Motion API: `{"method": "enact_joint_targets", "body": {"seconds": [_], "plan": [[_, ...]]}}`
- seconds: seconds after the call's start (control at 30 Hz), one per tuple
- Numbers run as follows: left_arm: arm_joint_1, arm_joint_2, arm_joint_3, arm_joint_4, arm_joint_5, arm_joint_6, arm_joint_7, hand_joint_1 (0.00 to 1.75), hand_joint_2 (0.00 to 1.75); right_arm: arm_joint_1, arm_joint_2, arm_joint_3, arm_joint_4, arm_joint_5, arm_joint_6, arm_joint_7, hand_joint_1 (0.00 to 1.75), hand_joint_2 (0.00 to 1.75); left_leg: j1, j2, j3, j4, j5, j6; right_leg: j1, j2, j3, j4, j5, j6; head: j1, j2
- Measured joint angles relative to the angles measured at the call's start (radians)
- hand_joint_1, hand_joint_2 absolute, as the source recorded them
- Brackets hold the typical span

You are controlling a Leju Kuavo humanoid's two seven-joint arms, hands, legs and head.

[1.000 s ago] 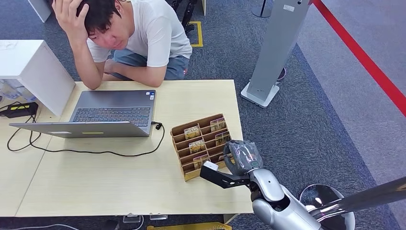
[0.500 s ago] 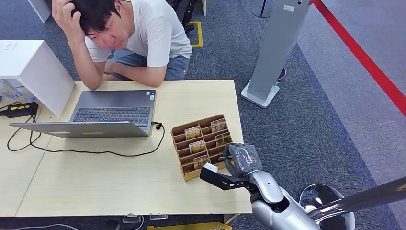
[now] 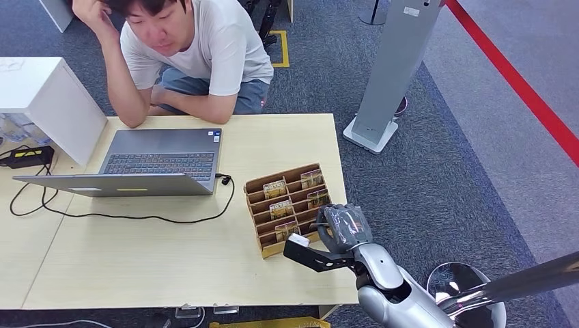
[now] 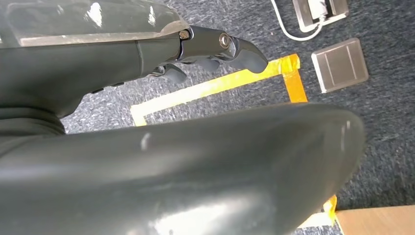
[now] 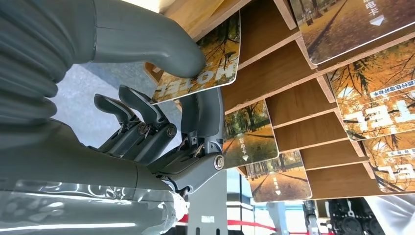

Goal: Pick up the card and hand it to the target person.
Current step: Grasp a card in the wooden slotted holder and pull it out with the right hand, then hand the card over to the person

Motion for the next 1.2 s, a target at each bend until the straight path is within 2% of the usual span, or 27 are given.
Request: {"method": "enact_joint_targets", "body": {"seconds": [0.17,0.3,0.5,0.6,0.8,1.03,1.2], "plan": [[0.0,0.002,-0.002,0.0,0.007,0.004,0.003,0.0,0.0,-0.021,-0.005,-0.003,-0.038,0.008,0.026,0.011,1.75,1.75,0.0,0.0,0.0,0.0,0.0,0.0,0.0,0.0,0.0,0.0,0.0,0.0,0.001,0.0],[-0.002,0.003,-0.009,0.0,0.007,0.011,0.012,0.0,0.0,-0.076,-0.025,-0.009,-0.112,0.003,0.057,0.026,1.75,1.75,0.0,0.0,0.0,0.0,0.0,0.0,0.0,0.001,-0.001,0.0,0.001,-0.001,0.0,0.0],[-0.003,0.003,-0.019,0.0,0.007,0.018,0.027,0.0,0.0,-0.177,-0.059,-0.029,-0.255,-0.042,0.022,0.037,1.75,1.75,0.0,0.0,0.0,0.0,0.001,0.0,0.0,0.001,-0.001,0.0,0.001,-0.001,0.001,0.0],[-0.005,0.002,-0.026,0.0,0.007,0.02,0.037,0.0,0.0,-0.225,-0.058,-0.032,-0.316,-0.074,-0.009,0.01,1.75,1.75,0.0,0.0,0.0,0.0,0.001,0.0,0.0,0.0,0.0,0.0,0.001,-0.001,0.0,0.0],[-0.013,-0.001,-0.034,0.0,0.008,0.016,0.05,0.0,0.0,-0.243,-0.004,-0.006,-0.288,-0.117,-0.157,-0.1,1.75,1.75,0.0,0.0,-0.001,0.0,0.001,0.0,0.0,0.0,0.0,0.001,0.001,-0.001,0.0,0.0],[-0.032,-0.006,-0.055,0.0,0.008,-0.012,0.067,0.0,0.0,-0.26,0.105,0.035,-0.089,-0.108,-0.397,-0.236,1.75,1.75,0.0,0.0,-0.001,0.0,0.001,0.0,0.0,0.0,0.0,0.001,0.001,-0.001,0.001,0.0],[-0.041,-0.009,-0.068,0.0,0.008,-0.029,0.069,0.0,0.0,-0.273,0.174,0.05,0.046,-0.124,-0.492,-0.293,1.75,1.75,0.0,0.0,-0.001,0.0,0.001,0.0,0.0,0.0,-0.001,0.001,0.001,-0.001,0.001,0.0]]}}
